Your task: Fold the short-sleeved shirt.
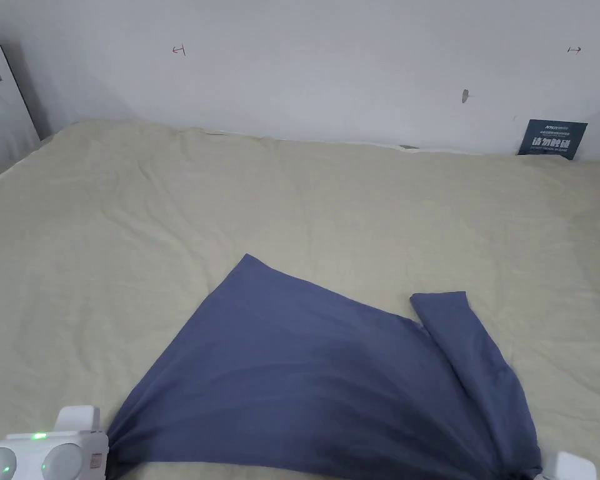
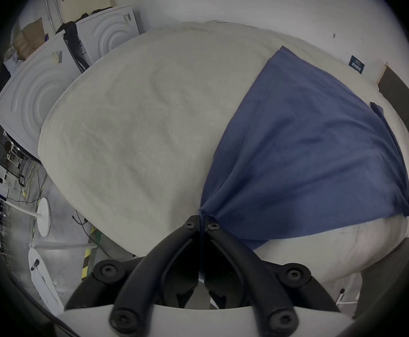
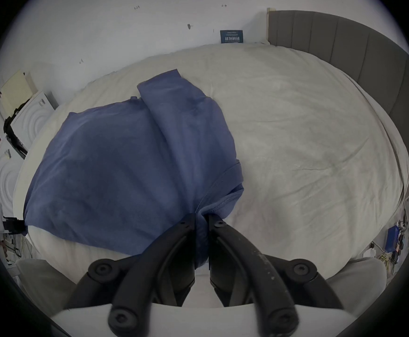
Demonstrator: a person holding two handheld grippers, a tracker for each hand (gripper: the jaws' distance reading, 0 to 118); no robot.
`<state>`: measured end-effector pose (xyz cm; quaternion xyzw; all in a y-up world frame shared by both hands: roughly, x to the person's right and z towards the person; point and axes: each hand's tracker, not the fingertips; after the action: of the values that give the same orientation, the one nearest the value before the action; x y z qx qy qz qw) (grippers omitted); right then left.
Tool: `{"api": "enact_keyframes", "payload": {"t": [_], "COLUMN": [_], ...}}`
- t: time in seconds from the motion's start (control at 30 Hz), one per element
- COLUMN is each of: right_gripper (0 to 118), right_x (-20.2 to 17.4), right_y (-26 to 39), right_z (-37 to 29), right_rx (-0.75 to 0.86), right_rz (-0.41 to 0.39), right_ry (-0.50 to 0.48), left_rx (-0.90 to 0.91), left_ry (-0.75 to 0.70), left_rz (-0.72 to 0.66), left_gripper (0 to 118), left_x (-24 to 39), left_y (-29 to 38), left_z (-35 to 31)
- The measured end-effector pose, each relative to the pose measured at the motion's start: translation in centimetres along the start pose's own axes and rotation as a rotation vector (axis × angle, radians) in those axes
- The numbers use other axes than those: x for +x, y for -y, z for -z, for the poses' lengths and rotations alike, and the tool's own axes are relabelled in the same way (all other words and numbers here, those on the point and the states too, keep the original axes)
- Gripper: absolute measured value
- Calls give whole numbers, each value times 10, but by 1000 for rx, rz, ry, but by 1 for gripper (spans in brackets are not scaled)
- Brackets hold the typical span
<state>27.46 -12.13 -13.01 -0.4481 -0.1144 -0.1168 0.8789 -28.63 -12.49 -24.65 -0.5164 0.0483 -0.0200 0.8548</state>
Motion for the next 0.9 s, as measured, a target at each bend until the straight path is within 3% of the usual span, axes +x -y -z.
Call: {"api": "enact_keyframes", "payload": {"t": [0.07,0.1,0.13,0.17,0.2,0.23,0.27,0.33,0.5,0.73,0.8,0.9], "right_gripper": [19,25,39,53,70,92,105,112,112,112,105,61], "right_x": [-6,-12,-14,-17,-19,-24,-28,-39,-41,-60,-61,-66], "right_y": [-6,-9,-13,-19,-26,-34,-42,-59,-104,-122,-122,-120], "right_z": [-8,-16,-22,-30,-39,-51,-62,-86,-129,-182,-186,-188], "right_rx": [2,5,15,35,66,106,149,243,489,736,786,830], "right_rz": [8,7,4,1,1,-1,-8,-36,-90,-96,-120,-161], "right_ry": [11,17,20,22,18,16,15,24,29,31,50,120], "left_rx": [-13,-9,-6,2,34,68,121,240,517,830,893,952], "left_ry": [-8,-14,-22,-17,31,66,95,125,184,195,203,231], "left_rz": [10,16,15,9,-8,-24,-31,-24,1,17,20,29], "left_gripper": [14,28,60,84,105,114,113,112,112,112,110,82], "left_x": [2,3,3,1,0,1,3,12,43,87,98,110], "left_y": [-2,-4,-7,-11,-17,-22,-29,-46,-87,-110,-109,-105], "left_z": [-7,-9,-12,-18,-26,-34,-46,-77,-141,-194,-199,-201]}}
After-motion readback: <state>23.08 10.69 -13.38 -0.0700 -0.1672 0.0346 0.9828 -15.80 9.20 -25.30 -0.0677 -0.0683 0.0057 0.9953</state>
